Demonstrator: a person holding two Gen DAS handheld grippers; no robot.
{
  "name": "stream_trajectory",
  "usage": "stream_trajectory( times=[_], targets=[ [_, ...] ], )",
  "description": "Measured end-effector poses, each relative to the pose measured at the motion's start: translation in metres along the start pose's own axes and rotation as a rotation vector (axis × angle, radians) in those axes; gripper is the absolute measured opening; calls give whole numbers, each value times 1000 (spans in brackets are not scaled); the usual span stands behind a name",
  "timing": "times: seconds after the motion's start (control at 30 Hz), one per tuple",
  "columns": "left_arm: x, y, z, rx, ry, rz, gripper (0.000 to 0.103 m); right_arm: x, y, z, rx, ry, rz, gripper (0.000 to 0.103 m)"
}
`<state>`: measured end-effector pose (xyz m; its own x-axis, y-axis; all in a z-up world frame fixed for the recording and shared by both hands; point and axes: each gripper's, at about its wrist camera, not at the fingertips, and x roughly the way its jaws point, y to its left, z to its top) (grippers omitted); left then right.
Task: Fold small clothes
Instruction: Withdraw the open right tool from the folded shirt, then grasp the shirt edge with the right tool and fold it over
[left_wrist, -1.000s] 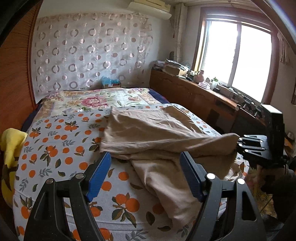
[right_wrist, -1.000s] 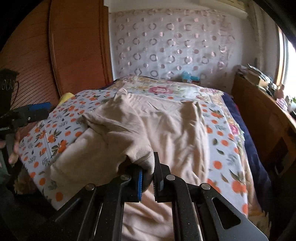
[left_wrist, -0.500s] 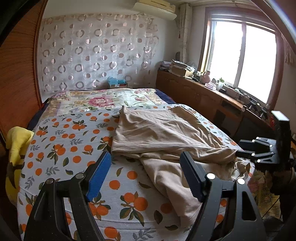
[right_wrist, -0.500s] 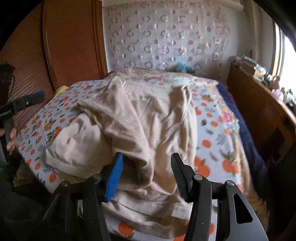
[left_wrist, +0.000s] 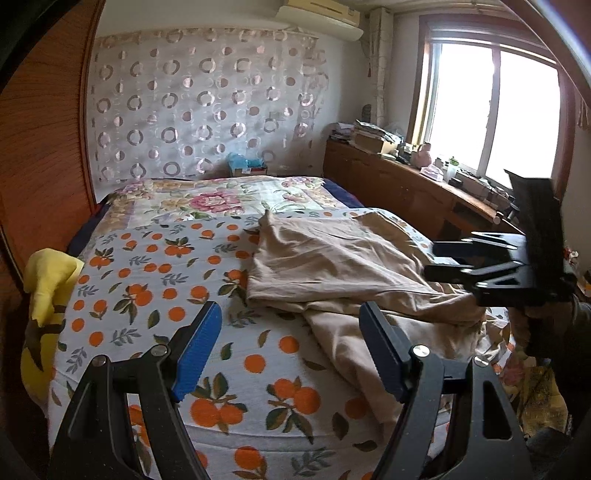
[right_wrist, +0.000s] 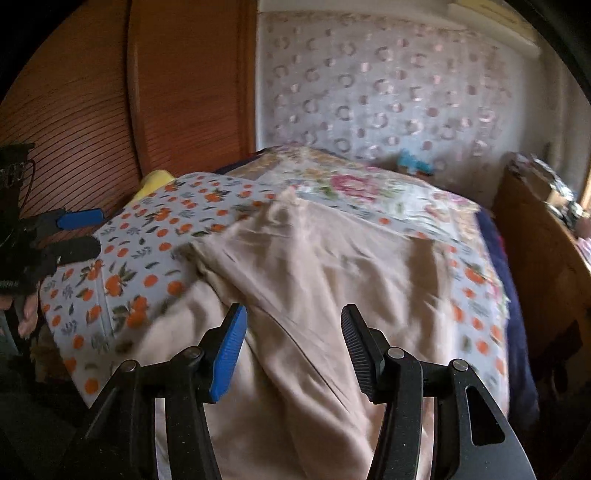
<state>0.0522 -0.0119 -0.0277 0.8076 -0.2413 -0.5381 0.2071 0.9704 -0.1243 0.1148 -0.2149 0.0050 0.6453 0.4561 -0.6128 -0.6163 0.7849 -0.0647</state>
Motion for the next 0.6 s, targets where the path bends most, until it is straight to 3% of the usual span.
stream_trajectory(
  times=[0.33, 0.6],
  targets=[
    [-9, 24, -7, -39, -6, 33, 77, 102, 38, 52, -118, 140, 128, 55],
    [-12, 32, -14, -54, -4, 34, 77, 164, 72, 63, -219, 251, 132, 55]
  ],
)
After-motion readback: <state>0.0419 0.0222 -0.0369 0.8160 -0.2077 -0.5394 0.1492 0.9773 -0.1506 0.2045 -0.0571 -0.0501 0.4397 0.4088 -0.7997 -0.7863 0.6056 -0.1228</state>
